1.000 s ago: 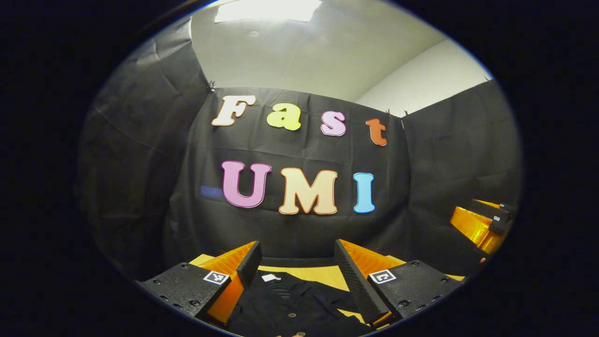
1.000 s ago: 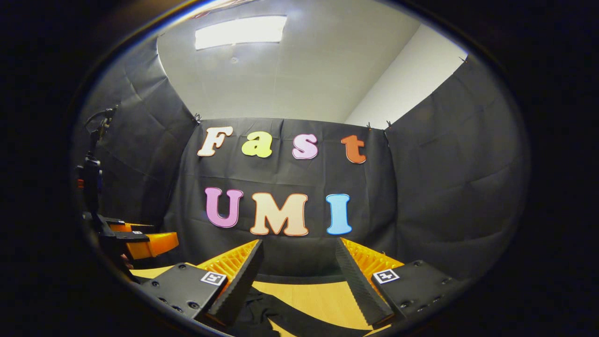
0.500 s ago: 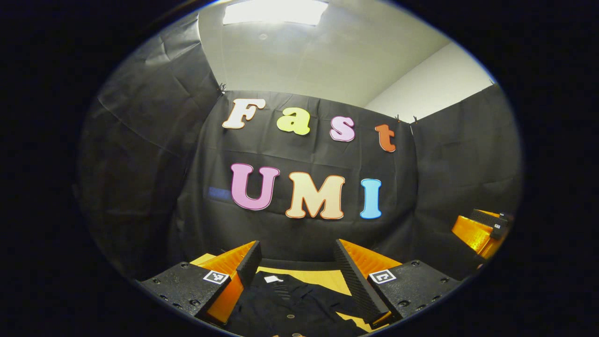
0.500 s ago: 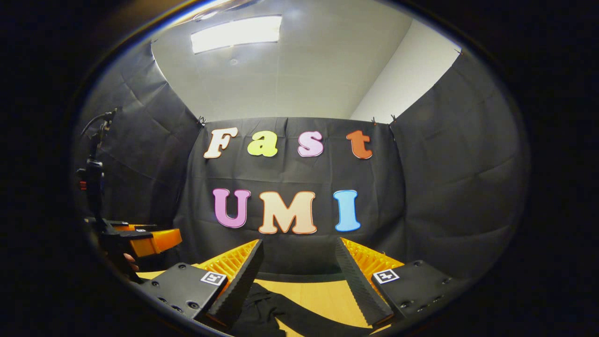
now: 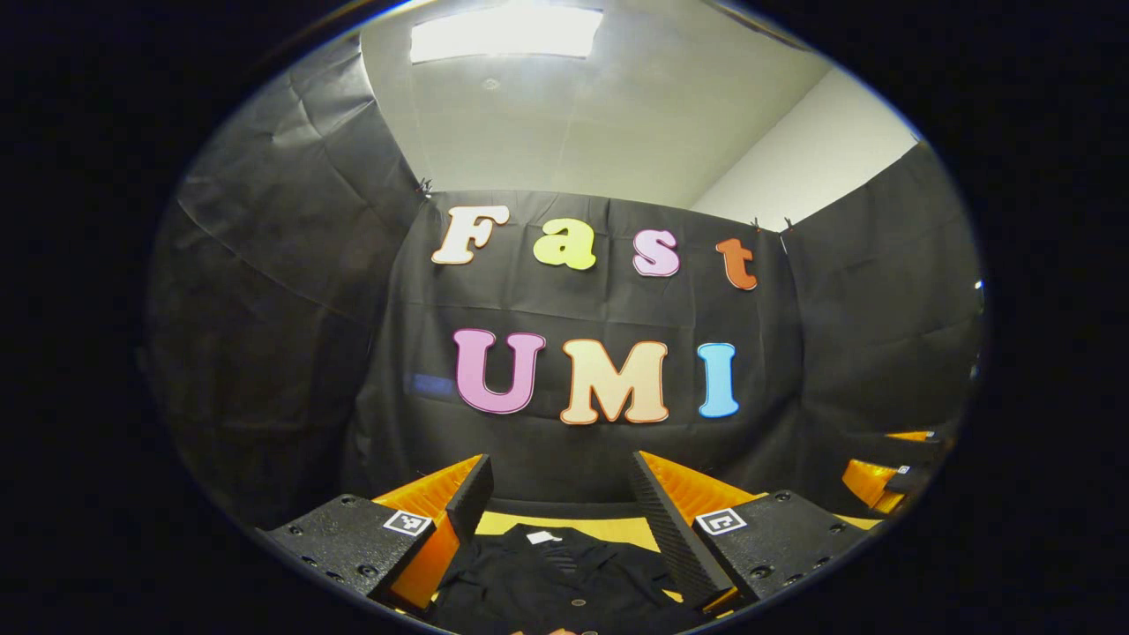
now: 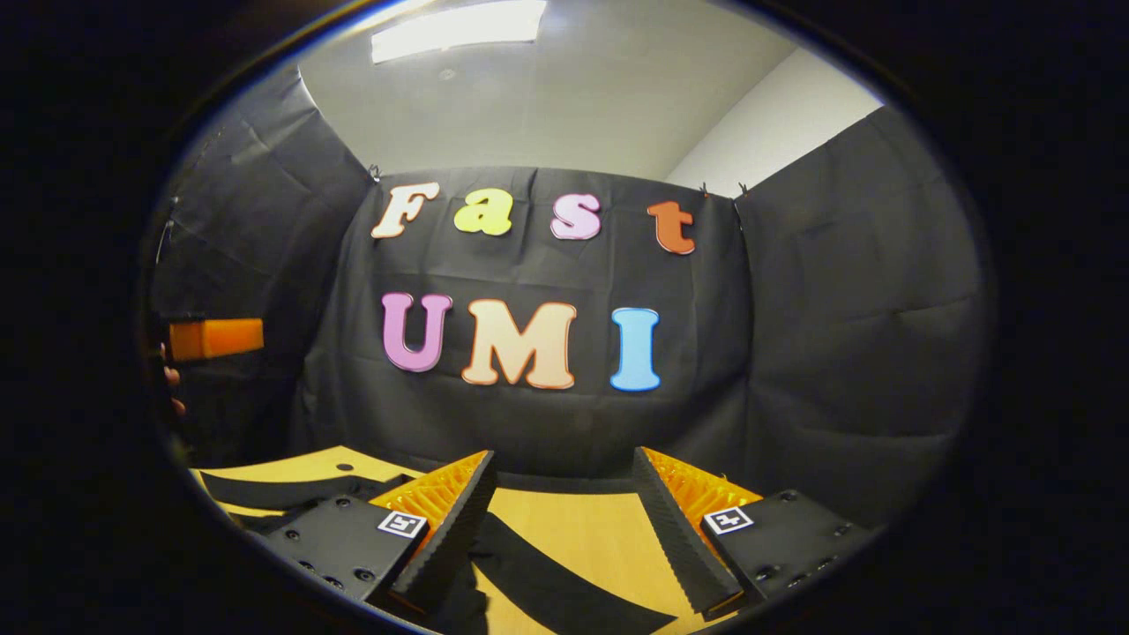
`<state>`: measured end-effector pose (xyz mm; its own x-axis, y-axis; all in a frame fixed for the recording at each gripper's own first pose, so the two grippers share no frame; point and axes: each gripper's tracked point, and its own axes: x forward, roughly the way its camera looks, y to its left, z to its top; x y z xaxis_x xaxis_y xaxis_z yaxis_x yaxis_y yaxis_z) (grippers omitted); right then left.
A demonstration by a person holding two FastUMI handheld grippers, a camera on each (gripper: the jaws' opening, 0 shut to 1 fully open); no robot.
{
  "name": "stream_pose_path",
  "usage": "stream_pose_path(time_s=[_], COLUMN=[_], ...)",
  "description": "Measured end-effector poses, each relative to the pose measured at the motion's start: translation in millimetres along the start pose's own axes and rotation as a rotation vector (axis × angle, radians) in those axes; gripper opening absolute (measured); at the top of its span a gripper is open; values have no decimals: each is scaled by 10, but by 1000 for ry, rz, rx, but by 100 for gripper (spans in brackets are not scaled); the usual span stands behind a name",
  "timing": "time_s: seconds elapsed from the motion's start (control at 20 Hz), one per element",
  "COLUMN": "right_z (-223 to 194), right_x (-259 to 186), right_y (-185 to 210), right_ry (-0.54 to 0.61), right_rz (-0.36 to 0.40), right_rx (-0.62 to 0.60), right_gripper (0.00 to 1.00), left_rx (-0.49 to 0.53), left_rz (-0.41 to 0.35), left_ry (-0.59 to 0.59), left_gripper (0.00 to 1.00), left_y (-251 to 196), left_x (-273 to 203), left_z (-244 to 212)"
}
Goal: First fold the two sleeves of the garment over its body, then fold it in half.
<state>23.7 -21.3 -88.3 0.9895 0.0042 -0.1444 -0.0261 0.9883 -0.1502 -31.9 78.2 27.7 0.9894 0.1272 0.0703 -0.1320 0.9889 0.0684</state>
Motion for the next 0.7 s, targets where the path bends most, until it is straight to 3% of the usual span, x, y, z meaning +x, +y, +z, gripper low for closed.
stream_pose_path(time_s=[0.4,0.7], right_z=[-1058,-1936], right_x=[204,149], right_y=[-630,-836], right_ry=[233,477], right_rz=[-90,-91], right_rx=[-62,-48], right_gripper=[97,98], left_rx=[16,21], left_rz=[39,51], left_ry=[8,32], left_gripper=[92,92], left_y=[42,-56], left_x=[-12,-12], left_z=[-10,-81])
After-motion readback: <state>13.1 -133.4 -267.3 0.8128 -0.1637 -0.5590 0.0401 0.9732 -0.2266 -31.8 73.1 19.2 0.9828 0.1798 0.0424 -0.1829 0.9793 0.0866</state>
